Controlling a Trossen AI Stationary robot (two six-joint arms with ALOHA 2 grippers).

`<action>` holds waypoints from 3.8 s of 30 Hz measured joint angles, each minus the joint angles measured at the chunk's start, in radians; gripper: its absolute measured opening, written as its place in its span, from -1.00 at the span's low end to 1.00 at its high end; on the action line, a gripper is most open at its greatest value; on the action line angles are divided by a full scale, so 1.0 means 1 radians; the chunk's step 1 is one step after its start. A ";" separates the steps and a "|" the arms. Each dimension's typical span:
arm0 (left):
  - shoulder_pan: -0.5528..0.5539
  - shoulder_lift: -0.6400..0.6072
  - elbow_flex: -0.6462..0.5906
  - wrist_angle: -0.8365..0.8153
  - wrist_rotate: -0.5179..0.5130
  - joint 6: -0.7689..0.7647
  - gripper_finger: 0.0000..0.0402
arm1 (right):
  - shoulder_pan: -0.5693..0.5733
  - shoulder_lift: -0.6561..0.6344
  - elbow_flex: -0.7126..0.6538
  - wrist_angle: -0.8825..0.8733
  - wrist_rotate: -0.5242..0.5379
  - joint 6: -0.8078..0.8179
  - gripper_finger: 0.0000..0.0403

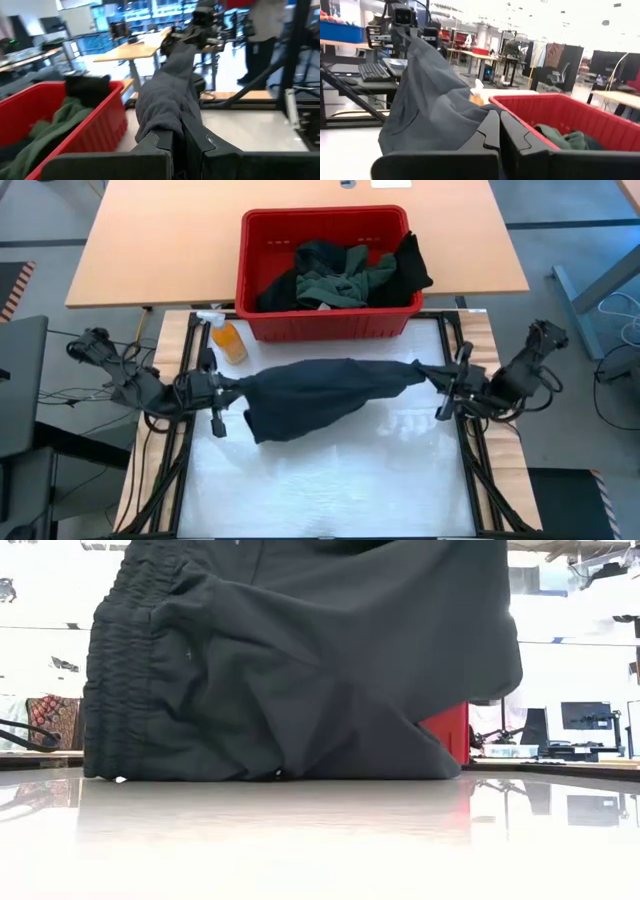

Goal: Fold laundry
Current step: Fold the black shorts

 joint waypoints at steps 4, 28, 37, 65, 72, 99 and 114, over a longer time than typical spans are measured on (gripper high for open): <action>0.035 0.000 0.000 0.030 0.025 0.051 -1.00 | -0.007 -0.002 0.000 0.032 -0.001 -0.056 -0.92; 0.066 0.141 0.216 0.133 0.920 -0.214 -1.00 | 0.004 0.066 0.001 0.355 -0.871 0.027 -0.91; 0.059 0.265 0.464 -0.093 0.652 -0.105 -1.00 | 0.040 0.109 0.001 0.530 -0.716 -0.412 -0.92; 0.521 0.217 0.008 -0.811 0.887 -0.561 -1.00 | -0.405 0.372 -0.243 0.073 -0.928 0.575 -0.93; 0.433 0.197 -0.249 -0.712 1.008 -0.748 -1.00 | -0.272 0.601 -0.242 0.217 -0.889 0.724 -0.93; 0.452 -0.016 -0.416 -0.591 1.103 -0.840 -1.00 | -0.240 0.800 -0.216 0.215 -0.943 0.966 -0.71; 0.415 -0.063 -0.515 -0.506 1.083 -0.963 -1.00 | -0.276 0.689 -0.216 0.066 -1.047 0.960 -0.34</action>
